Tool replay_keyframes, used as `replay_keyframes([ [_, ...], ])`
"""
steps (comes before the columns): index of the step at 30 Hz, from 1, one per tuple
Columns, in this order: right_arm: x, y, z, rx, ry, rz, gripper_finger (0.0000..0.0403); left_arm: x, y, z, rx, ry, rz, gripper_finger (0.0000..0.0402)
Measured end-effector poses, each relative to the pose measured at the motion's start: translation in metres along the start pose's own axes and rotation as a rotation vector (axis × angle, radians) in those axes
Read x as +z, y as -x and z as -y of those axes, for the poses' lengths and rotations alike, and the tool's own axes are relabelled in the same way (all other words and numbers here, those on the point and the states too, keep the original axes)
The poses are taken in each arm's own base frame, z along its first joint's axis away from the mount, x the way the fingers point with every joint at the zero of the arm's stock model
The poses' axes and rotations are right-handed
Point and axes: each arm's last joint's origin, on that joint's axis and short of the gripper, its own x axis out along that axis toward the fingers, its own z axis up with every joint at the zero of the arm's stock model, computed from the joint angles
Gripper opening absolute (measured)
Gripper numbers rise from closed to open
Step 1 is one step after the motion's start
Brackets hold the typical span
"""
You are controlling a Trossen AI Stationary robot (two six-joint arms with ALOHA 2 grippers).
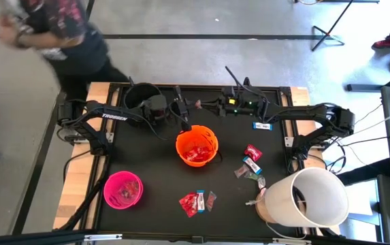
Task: Sort candy
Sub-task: Put the transparent candy into the pink bucket
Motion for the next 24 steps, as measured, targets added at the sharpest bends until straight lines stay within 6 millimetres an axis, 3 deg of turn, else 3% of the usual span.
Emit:
replay_keyframes([
  [7, 0.013, 0.009, -0.008, 0.024, 0.089, 0.038, 0.0164, -0.003, 0.0, 0.001, 0.017, -0.004, -0.052, 0.0009],
  [12, 0.033, 0.033, -0.004, -0.114, 0.189, 0.051, 0.0227, 0.008, 0.008, -0.001, 0.015, -0.001, -0.03, 0.0008],
  [19, 0.059, 0.077, 0.007, -0.449, 0.19, 0.089, 0.0245, 0.032, 0.037, 0.001, -0.03, -0.024, -0.097, 0.0008],
  [24, 0.066, 0.089, 0.012, -0.569, 0.189, 0.131, 0.0245, 0.051, 0.07, 0.006, -0.111, -0.027, -0.133, 0.0009],
])
